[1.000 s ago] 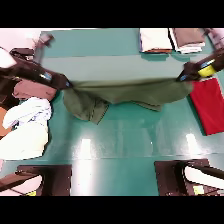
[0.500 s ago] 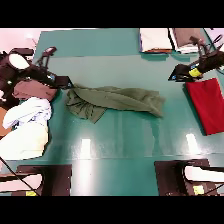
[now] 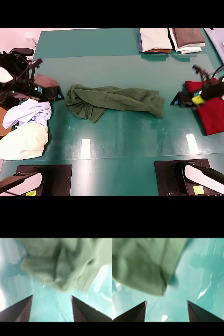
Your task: Fold the shirts.
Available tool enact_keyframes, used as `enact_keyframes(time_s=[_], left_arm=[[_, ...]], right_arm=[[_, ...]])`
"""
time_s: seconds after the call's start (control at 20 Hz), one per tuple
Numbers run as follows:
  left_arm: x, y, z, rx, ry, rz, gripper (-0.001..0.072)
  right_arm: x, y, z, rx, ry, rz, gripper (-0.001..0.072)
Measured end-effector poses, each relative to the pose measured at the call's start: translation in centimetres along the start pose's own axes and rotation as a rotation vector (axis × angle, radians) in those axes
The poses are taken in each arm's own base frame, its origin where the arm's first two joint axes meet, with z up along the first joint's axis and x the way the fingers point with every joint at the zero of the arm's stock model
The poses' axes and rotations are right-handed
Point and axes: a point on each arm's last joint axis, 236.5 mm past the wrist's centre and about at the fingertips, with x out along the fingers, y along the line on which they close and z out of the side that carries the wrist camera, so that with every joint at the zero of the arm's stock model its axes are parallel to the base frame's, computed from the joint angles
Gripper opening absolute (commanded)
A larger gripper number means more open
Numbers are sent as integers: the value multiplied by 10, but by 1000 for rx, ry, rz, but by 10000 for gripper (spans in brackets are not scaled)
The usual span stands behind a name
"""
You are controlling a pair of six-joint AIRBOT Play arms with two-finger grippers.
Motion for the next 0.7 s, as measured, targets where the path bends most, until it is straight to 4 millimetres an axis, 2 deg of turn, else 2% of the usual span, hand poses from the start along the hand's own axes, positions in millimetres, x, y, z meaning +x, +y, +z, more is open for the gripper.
enact_keyframes(time_s=[0.15,0.3,0.45,0.7], left_arm=[[9,3,-28,-36,41,-1,562],[17,7,-47,-65,71,1,562],[21,10,-53,-78,75,4,562],[23,10,-51,-88,56,2,562]], right_arm=[[37,5,-28,-6,49,39,580],[54,18,-28,-21,17,75,571],[50,25,-6,-38,-58,82,569],[34,26,58,-52,-152,80,545]])
